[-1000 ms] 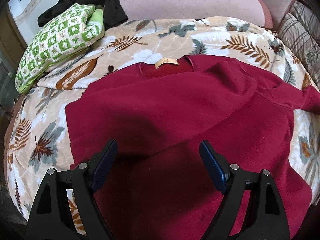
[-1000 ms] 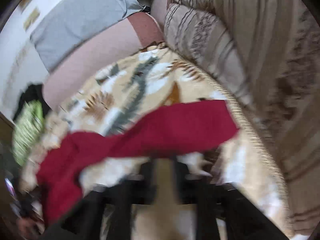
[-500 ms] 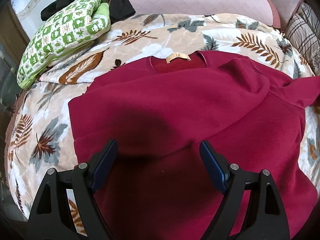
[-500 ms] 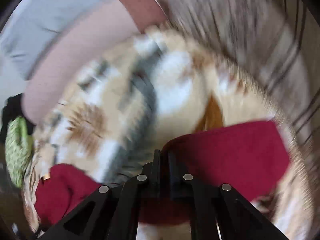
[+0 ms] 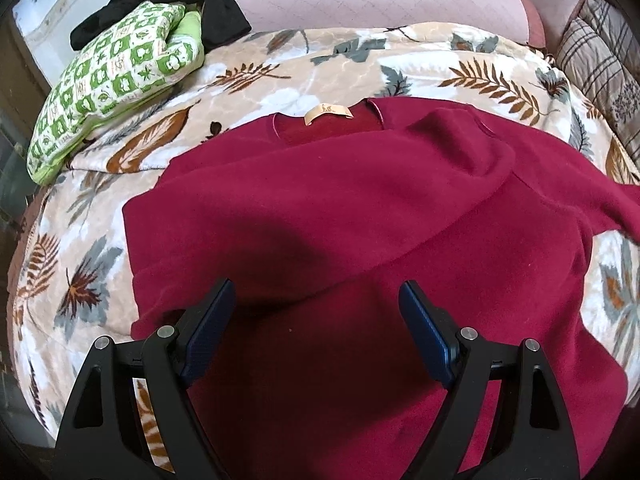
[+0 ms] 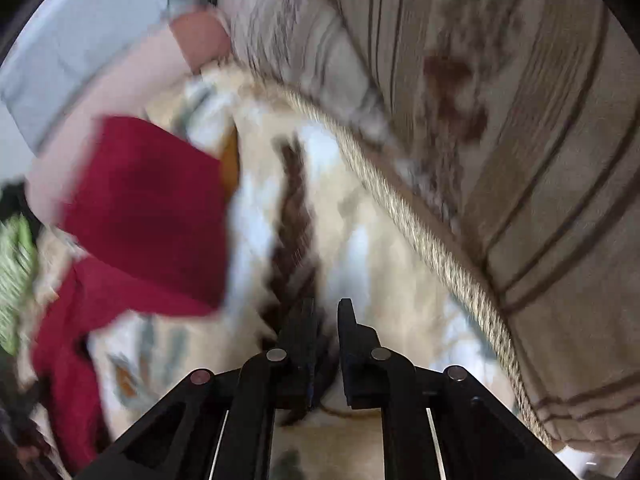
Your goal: Fold small clothes
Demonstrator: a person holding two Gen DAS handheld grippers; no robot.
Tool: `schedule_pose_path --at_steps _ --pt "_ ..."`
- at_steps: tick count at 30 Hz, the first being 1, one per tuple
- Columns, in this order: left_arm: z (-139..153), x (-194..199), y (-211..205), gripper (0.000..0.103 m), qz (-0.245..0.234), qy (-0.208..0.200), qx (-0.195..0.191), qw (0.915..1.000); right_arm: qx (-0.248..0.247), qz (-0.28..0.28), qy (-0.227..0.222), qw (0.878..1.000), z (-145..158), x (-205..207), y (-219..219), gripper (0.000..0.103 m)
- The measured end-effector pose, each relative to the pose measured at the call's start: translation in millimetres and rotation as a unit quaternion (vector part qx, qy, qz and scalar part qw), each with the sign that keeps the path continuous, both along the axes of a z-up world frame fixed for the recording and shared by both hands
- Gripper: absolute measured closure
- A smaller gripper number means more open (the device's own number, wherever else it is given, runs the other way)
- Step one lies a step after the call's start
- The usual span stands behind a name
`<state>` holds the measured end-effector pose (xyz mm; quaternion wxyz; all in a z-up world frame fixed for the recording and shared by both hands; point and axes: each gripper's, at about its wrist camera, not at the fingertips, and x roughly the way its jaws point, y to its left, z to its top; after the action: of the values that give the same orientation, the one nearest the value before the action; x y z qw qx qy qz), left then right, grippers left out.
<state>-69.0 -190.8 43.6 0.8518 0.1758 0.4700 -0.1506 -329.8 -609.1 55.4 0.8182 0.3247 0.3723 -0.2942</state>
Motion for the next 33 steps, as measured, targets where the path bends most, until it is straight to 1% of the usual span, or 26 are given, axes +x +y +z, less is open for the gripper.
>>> schedule_pose_path --at_steps 1,2,4,5,6,7,8,10,14,15,16,17,18,19,20,21,22,25,26,27,29,31,32,33 --pt "1 0 0 0.019 0.0 -0.001 0.0 1.0 -0.006 0.005 -0.02 1.0 8 4 2 0.071" --pt "2 0 0 0.019 -0.002 -0.005 0.004 1.0 -0.016 0.007 -0.037 0.999 18 9 5 0.046" --pt "3 0 0 0.019 -0.003 -0.009 0.008 0.9999 -0.055 0.008 -0.054 0.997 31 21 10 0.025" --pt "4 1 2 0.019 -0.003 -0.01 0.01 0.9999 -0.066 0.007 -0.045 0.997 32 25 11 0.024" --pt "4 2 4 0.019 -0.001 -0.01 0.009 0.9999 -0.074 -0.003 -0.014 0.997 27 32 7 0.024" --pt "5 3 7 0.019 0.001 -0.01 0.007 0.9999 -0.066 -0.018 0.015 0.998 18 32 0 0.024" --pt "6 5 11 0.019 0.006 -0.01 0.005 0.9999 -0.047 -0.028 0.021 0.998 10 31 -6 0.024" --pt "6 9 20 0.019 0.017 -0.009 0.001 0.9998 -0.007 -0.049 0.005 0.999 -4 19 -9 0.024" --pt "5 17 32 0.019 0.037 -0.001 -0.014 0.9992 0.039 -0.07 -0.039 0.996 -19 -9 1 0.024" --pt "5 19 36 0.019 0.043 0.0 -0.017 0.9989 0.059 -0.07 -0.041 0.995 -30 -10 0 0.025" --pt "7 20 39 0.019 0.049 0.0 -0.02 0.9986 0.071 -0.072 -0.038 0.994 -37 -10 -3 0.029" --pt "9 20 42 0.019 0.052 0.0 -0.022 0.9984 0.085 -0.083 -0.039 0.992 -47 -7 -9 0.038" --pt "11 21 46 0.019 0.055 -0.001 -0.025 0.9982 0.094 -0.093 -0.058 0.99 -54 -4 -16 0.045" --pt "13 21 49 0.019 0.057 -0.001 -0.026 0.998 0.094 -0.099 -0.078 0.988 -56 -2 -22 0.062" --pt "17 21 56 0.019 0.061 -0.004 -0.027 0.9978 0.096 -0.105 -0.09 0.986 -57 2 -29 0.089" --pt "19 22 61 0.019 0.064 -0.007 -0.027 0.9976 0.098 -0.108 -0.097 0.985 -52 7 -34 0.094" --pt "22 23 67 0.019 0.068 -0.012 -0.026 0.9973 0.09 -0.104 -0.11 0.984 -42 11 -35 0.095" --pt "26 30 88 0.019 0.09 -0.015 -0.027 0.9955 0.012 -0.042 -0.144 0.989 23 39 -12 0.097" --pt "28 34 98 0.019 0.101 -0.013 -0.035 0.9942 -0.015 -0.008 -0.164 0.986 52 54 4 0.097" --pt "30 37 105 0.019 0.109 -0.01 -0.041 0.9932 -0.029 0.02 -0.18 0.983 72 67 17 0.097" --pt "37 43 121 0.019 0.126 -0.008 -0.059 0.9903 -0.046 0.08 -0.213 0.973 109 99 47 0.097" --pt "46 47 135 0.019 0.14 -0.016 -0.073 0.9874 -0.065 0.154 -0.241 0.956 144 139 90 0.097" --pt "52 49 145 0.019 0.15 -0.024 -0.08 0.9852 -0.07 0.197 -0.255 0.944 160 165 118 0.097" --pt "56 51 151 0.019 0.156 -0.029 -0.085 0.9837 -0.065 0.227 -0.265 0.935 166 182 139 0.097"
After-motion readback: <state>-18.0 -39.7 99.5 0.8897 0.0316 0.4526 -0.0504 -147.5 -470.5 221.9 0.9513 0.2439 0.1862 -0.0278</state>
